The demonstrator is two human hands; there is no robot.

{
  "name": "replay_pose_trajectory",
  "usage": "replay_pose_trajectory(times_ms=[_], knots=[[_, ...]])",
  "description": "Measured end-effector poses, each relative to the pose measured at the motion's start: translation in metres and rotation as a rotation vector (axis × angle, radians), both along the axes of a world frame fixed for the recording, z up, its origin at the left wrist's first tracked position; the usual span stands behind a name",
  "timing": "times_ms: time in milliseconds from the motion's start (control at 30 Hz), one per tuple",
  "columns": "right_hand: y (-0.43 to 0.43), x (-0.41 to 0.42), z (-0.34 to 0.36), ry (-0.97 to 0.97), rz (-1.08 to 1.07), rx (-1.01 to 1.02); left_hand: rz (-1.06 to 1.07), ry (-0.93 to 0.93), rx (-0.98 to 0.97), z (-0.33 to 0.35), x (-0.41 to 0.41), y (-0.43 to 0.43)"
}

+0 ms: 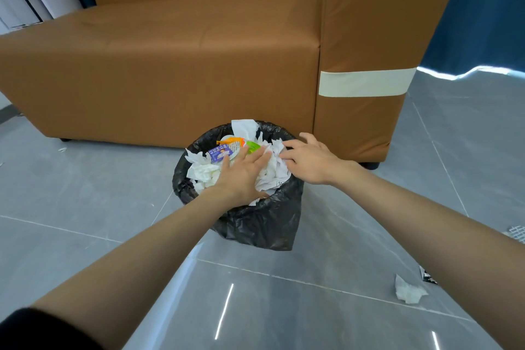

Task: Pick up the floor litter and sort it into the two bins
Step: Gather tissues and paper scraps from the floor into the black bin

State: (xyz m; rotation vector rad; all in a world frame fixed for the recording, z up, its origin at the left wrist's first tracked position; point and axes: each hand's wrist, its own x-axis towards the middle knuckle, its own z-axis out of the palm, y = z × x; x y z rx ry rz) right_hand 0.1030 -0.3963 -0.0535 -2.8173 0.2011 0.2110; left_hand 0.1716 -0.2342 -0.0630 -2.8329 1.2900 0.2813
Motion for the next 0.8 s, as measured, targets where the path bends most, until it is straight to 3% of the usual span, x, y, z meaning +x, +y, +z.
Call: replay_pose_trajectory(times_ms=[167, 333, 533, 800], knots=[[0.008, 0.008, -0.001, 0.141, -0.064, -0.146, -0.058, -0.065, 0.176, -0.008, 0.003, -0.007], [0.004, 0.005, -0.002, 0.132, -0.100, -0.073, -0.088, -0.111, 0.255, -0.003, -0.001, -0.014], [-0.013, -0.018, -0.002, -0.222, -0.168, 0.150, -0.052, -0.100, 0.032, 0.004, 0.000, -0.009], [-0.039, -0.040, -0.007, -0.335, -0.254, 0.255, -0.024, -0.025, -0.183, 0.023, -0.011, -0.006]])
